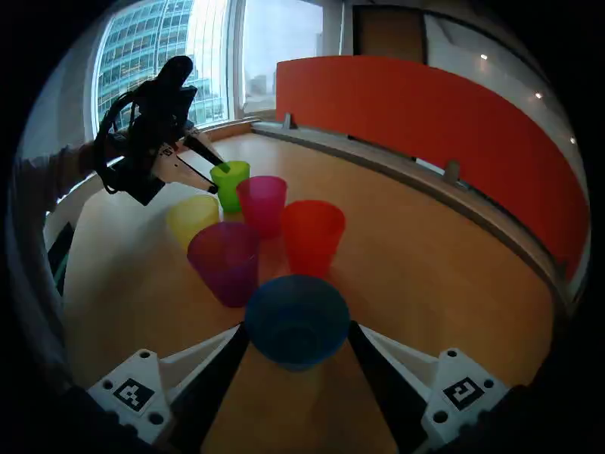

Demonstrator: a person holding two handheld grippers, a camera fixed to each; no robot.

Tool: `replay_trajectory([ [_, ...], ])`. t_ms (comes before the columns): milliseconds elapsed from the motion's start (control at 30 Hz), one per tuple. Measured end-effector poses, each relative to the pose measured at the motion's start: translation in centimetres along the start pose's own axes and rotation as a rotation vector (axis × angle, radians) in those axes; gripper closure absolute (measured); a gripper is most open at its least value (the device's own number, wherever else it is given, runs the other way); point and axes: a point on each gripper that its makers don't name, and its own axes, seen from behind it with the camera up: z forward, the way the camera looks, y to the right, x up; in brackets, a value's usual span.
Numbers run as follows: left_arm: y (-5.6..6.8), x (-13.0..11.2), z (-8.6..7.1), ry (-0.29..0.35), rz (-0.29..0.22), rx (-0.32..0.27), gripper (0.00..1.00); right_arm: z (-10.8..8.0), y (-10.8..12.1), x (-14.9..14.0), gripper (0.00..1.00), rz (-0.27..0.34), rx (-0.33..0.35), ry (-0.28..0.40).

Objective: Pour water

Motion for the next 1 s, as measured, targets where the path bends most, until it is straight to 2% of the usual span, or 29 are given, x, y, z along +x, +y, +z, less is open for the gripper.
replay_trajectory([
  [267, 0.1, 0.3, 0.8, -0.009, 0.000, -0.008, 0.02, 0.3, 0.0, 0.1, 0.00, 0.000, 0.002, 0.000],
  [533, -0.1, 0.3, 1.0, -0.019, 0.011, 0.012, 0.02, 0.2, 0.0, 0.2, 0.00, -0.001, 0.003, 0.001],
  [800, 0.2, 0.3, 1.2, -0.023, 0.005, 0.012, 0.17, 0.2, 0.0, 0.1, 0.00, -0.002, 0.002, 0.000],
  [1000, 0.5, 0.4, 1.0, -0.019, 0.004, 0.001, 0.17, 0.3, -0.1, 0.0, 0.00, 0.000, 0.001, -0.002],
])
